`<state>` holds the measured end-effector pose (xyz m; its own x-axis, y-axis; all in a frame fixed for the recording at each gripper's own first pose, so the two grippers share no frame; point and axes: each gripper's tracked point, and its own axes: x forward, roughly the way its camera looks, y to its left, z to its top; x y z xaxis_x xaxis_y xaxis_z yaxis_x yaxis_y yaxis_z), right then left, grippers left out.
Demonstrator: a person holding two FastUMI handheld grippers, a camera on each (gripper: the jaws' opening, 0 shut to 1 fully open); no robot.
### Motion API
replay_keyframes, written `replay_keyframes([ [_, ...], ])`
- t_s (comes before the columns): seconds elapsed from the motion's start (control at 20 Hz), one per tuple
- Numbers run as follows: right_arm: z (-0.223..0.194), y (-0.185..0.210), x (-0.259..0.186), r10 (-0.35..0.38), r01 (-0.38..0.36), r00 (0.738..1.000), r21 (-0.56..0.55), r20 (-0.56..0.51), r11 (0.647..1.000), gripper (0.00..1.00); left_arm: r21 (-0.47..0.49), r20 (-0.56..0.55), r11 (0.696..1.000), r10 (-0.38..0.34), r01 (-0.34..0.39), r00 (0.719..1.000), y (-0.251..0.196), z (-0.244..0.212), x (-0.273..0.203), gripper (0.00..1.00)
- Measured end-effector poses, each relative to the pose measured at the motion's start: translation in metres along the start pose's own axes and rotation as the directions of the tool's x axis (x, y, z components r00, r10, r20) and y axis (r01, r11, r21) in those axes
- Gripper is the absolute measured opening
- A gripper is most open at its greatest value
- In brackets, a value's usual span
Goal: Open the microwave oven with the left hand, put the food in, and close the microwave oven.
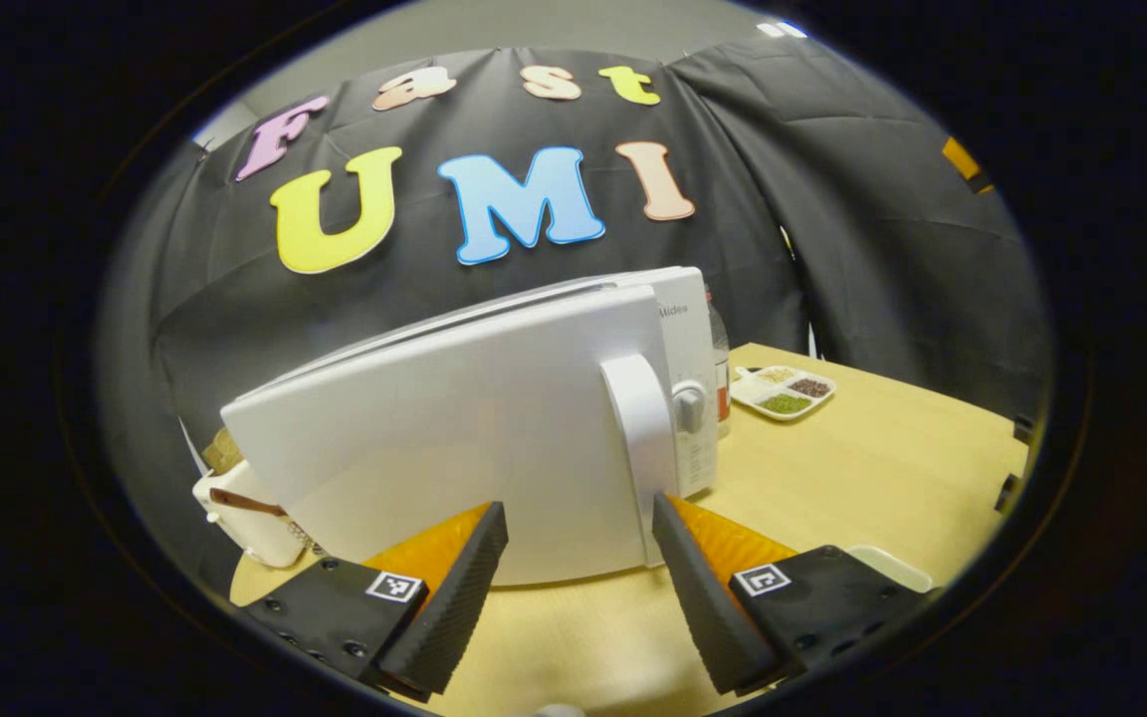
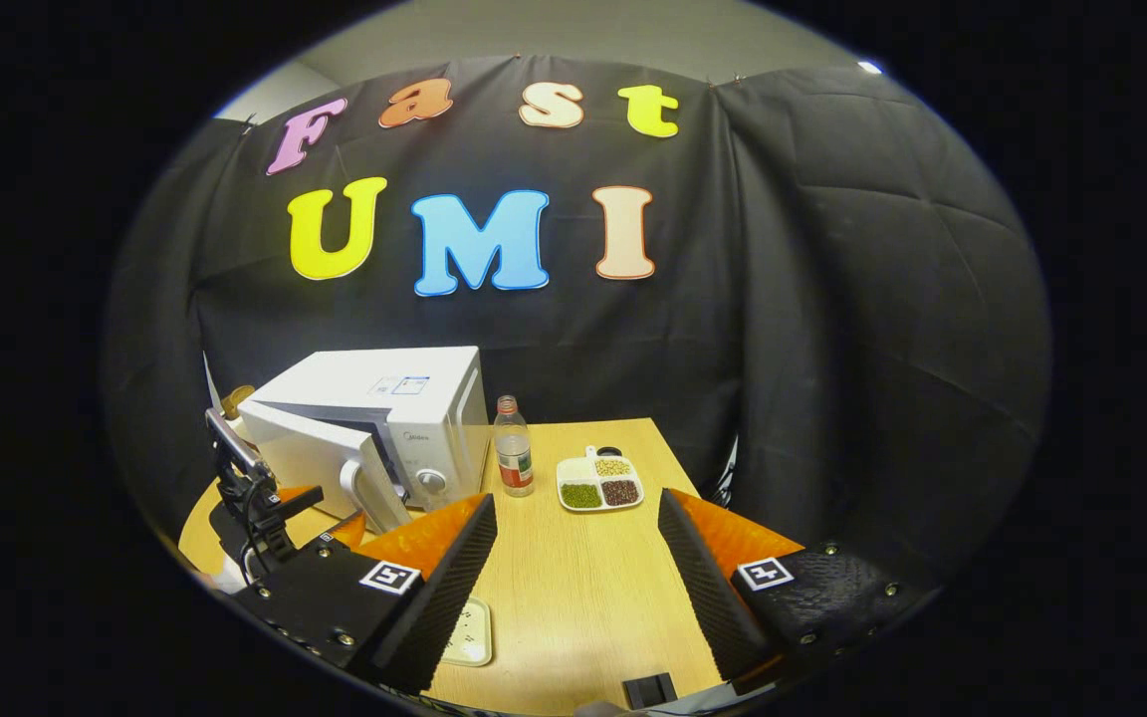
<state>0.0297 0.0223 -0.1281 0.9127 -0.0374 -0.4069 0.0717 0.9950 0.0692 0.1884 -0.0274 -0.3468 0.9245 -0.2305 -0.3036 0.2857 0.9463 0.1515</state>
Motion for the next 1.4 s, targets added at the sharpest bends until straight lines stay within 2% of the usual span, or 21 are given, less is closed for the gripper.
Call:
replay_keyframes([
  [0.05, 0.0, -0.002, 0.001, -0.004, 0.004, 1.0, 0.002, -0.002, 1.0, 1.0, -0.005, 0.003, 1.0, 0.009, -0.009, 1.0, 0.0, 0.001, 0.004, 1.0],
  [0.1, -0.002, -0.003, 0.001, -0.006, 0.006, 1.0, 0.005, -0.003, 1.0, 1.0, -0.017, 0.001, 1.0, 0.021, -0.021, 1.0, 0.001, 0.001, 0.008, 0.94],
  [0.2, -0.003, -0.005, 0.0, -0.011, 0.011, 1.0, 0.003, -0.005, 1.0, 1.0, -0.04, -0.005, 0.999, 0.032, -0.032, 0.999, -0.002, 0.002, 0.016, 1.0],
  [0.35, -0.003, -0.006, -0.002, -0.012, 0.012, 1.0, 0.001, -0.006, 1.0, 1.0, -0.044, -0.01, 0.997, 0.057, -0.058, 0.998, -0.002, 0.004, 0.025, 0.94],
  [0.45, -0.002, -0.006, -0.004, -0.008, 0.008, 1.0, 0.002, -0.004, 1.0, 1.0, -0.059, -0.014, 0.996, 0.07, -0.071, 0.997, -0.001, 0.006, 0.031, 0.94],
  [0.5, -0.002, -0.008, -0.004, -0.008, 0.008, 1.0, -0.003, -0.001, 1.0, 1.0, -0.057, -0.018, 0.995, 0.08, -0.08, 0.997, 0.002, 0.006, 0.034, 1.0],
  [0.6, -0.002, -0.01, -0.005, -0.01, 0.01, 1.0, -0.007, 0.005, 1.0, 1.0, -0.051, -0.02, 0.993, 0.101, -0.102, 0.995, 0.006, 0.01, 0.04, 0.98],
  [0.7, -0.004, -0.014, -0.004, -0.02, 0.02, 1.0, -0.018, 0.007, 1.0, 1.0, -0.066, -0.034, 0.994, 0.084, -0.086, 0.996, 0.0, 0.007, 0.043, 1.0],
  [0.9, -0.008, -0.018, -0.004, -0.022, 0.022, 1.0, -0.012, -0.003, 1.0, 1.0, -0.091, -0.041, 0.988, 0.122, -0.126, 0.992, 0.004, 0.003, 0.04, 0.98],
  [1.25, -0.009, -0.024, -0.008, -0.034, 0.034, 0.999, -0.016, -0.007, 0.999, 1.0, -0.115, -0.044, 0.987, 0.111, -0.116, 0.993, 0.0, 0.001, 0.044, 1.0],
  [1.35, -0.009, -0.023, -0.008, -0.031, 0.031, 0.999, -0.015, -0.008, 0.999, 1.0, -0.117, -0.045, 0.986, 0.112, -0.116, 0.993, -0.001, 0.001, 0.043, 0.97],
  [1.4, -0.011, -0.02, -0.009, -0.028, 0.028, 1.0, -0.018, -0.009, 0.999, 1.0, -0.117, -0.046, 0.986, 0.118, -0.122, 0.992, 0.0, 0.0, 0.043, 1.0],
])
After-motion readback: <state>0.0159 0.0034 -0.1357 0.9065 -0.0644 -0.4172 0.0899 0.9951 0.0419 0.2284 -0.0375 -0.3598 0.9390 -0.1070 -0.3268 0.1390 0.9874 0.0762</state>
